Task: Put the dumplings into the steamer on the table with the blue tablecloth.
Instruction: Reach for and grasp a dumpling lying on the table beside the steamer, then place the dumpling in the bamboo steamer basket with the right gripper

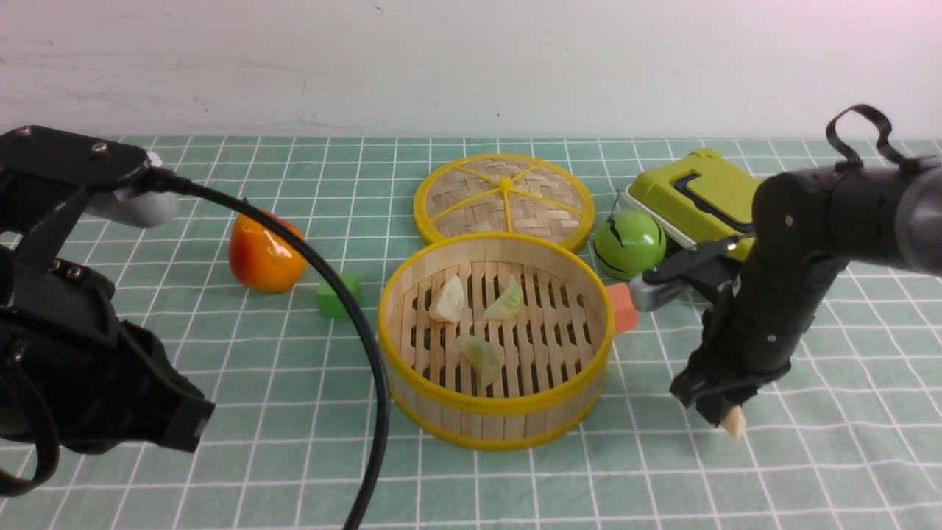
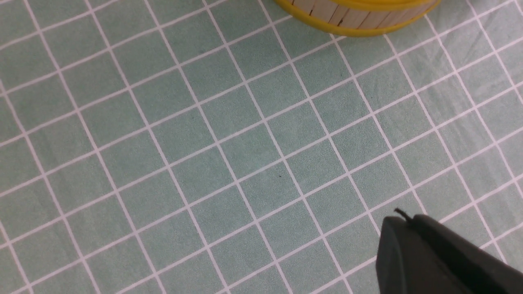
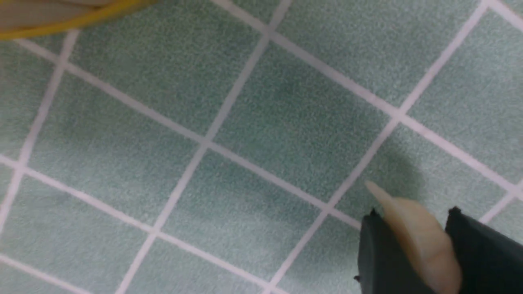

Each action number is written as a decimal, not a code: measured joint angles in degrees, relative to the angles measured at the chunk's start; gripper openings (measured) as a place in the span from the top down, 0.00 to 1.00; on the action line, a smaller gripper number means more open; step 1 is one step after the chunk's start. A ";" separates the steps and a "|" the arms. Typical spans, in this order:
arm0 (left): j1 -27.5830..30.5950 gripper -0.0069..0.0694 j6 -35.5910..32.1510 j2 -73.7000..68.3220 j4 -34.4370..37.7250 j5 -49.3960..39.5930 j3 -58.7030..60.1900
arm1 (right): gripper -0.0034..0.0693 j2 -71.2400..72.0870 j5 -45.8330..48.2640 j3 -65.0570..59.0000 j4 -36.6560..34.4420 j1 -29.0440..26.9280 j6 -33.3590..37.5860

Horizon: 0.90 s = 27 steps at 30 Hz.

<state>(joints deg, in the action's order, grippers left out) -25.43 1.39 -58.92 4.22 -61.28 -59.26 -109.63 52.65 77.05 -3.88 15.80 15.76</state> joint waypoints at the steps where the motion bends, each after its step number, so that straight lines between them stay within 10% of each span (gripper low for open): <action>1: 0.00 0.91 0.00 0.00 0.00 0.00 0.00 | 0.68 0.88 1.37 1.63 0.05 0.83 -0.44; 22: 0.00 0.89 -1.39 3.28 0.00 -0.86 0.00 | 0.67 -9.99 -10.85 16.78 -5.52 13.43 -7.69; 27: 0.00 0.89 -1.39 9.12 -0.12 0.10 2.79 | 0.53 -11.02 -11.17 16.85 -4.28 13.43 -11.54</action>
<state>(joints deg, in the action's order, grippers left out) -25.43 0.00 -49.80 4.10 -61.18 -56.47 -120.65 41.49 93.90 -8.16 29.23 4.22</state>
